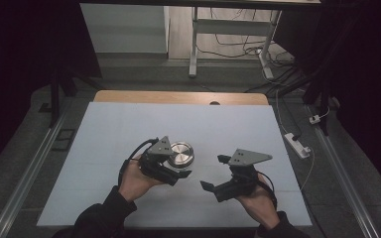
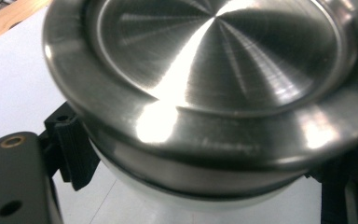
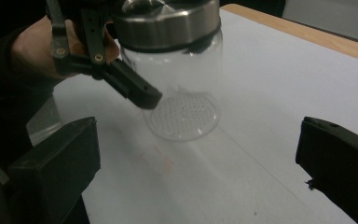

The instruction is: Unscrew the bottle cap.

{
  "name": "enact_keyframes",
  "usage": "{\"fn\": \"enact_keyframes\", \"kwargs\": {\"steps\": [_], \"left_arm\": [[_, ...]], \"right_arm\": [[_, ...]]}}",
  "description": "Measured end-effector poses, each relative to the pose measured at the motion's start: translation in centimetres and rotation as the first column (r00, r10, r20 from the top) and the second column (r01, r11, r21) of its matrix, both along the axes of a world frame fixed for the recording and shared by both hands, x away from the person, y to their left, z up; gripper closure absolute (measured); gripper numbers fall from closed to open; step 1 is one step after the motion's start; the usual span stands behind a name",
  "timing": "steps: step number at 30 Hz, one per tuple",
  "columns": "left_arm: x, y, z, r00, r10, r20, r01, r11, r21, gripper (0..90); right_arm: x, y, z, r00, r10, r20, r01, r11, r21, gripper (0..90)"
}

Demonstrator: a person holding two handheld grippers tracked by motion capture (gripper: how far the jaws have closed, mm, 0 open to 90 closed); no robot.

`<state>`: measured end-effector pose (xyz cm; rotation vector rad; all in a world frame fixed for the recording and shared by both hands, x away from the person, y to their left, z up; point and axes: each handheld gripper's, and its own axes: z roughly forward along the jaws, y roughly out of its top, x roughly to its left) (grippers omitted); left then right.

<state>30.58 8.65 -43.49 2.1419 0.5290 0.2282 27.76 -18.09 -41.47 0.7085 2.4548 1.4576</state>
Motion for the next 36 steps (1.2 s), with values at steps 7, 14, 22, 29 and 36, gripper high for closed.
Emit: {"fn": "enact_keyframes", "kwargs": {"steps": [7, 14, 22, 29, 36], "left_arm": [[-0.1, -0.1, -0.1, 1.0, 0.0, 0.0, 0.0, 1.0, -0.001, 15.1], [-0.1, -0.3, -0.1, 1.0, -0.003, -0.003, 0.004, 1.0, 0.005, 15.1], [-0.1, -0.6, -0.4, 0.9998, -0.014, -0.014, 0.014, 0.9997, 0.021, 15.1], [-0.1, -0.7, -0.3, 0.9993, -0.027, -0.026, 0.028, 0.9994, 0.018, 15.1], [-0.4, 0.1, 0.6, 0.9762, -0.215, -0.03, 0.214, 0.9765, -0.027, 15.1]], "right_arm": [[0.6, 2.5, 1.3, 0.9994, 0.002, 0.034, -0.001, 1.0, -0.015, 0.0], [1.7, 4.7, 2.1, 0.9998, 0.011, 0.016, -0.011, 1.0, 0.004, 0.0], [2.7, 7.0, 1.9, 0.9998, 0.002, 0.02, -0.002, 1.0, -0.018, 2.8], [2.7, 8.1, 1.7, 0.9983, 0.04, 0.042, -0.038, 0.998, -0.045, 18.8], [3.0, 7.2, 2.5, 0.974, 0.225, 0.026, -0.225, 0.974, -0.005, 19.0]]}}
